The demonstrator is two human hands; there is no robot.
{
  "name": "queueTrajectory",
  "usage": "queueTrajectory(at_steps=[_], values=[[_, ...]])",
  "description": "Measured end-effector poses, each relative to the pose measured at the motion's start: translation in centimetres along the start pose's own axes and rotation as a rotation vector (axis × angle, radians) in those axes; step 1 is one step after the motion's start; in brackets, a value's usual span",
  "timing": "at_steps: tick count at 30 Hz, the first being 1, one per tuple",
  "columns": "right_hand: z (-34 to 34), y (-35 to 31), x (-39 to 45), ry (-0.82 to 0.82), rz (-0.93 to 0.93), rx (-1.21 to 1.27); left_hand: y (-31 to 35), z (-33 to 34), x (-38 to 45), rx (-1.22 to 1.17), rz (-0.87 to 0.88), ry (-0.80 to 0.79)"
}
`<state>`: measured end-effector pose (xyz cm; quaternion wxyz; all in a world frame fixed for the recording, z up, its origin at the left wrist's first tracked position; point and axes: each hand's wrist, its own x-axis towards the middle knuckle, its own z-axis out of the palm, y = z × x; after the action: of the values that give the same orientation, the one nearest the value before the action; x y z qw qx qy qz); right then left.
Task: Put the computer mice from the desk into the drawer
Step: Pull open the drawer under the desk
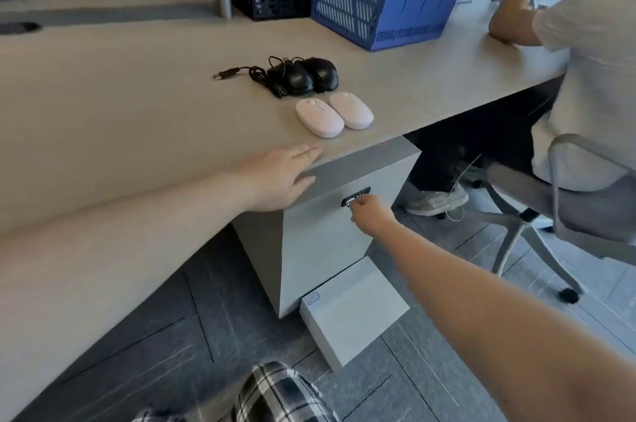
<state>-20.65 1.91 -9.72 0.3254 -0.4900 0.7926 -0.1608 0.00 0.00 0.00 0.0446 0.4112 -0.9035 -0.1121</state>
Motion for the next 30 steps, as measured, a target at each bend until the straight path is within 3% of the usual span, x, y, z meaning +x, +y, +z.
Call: queueTrajectory(at_steps=[5, 11, 17, 25, 30], values=[[0.9, 0.5, 0.6, 0.036, 0.065, 0.204, 0.6, 1.1, 0.2, 0.069, -0.039, 0.085], [1.9, 1.3, 1.2, -0.063, 0.174, 0.592, 0.1, 1.7, 0.4, 0.11, -0.009, 0.105], [2.5, 0.4, 1.5, -0.019, 0.373, 1.024, 0.0, 1.4, 0.3, 0.166, 0.006, 0.096], [2.3, 0.4, 0.9, 0.012, 0.281, 0.855, 0.2, 1.4, 0.3, 0.154, 0.006, 0.119], [1.4, 2.0, -0.5, -0.035, 0.328, 0.74, 0.8, 1.2, 0.4, 0.088, -0.014, 0.157]])
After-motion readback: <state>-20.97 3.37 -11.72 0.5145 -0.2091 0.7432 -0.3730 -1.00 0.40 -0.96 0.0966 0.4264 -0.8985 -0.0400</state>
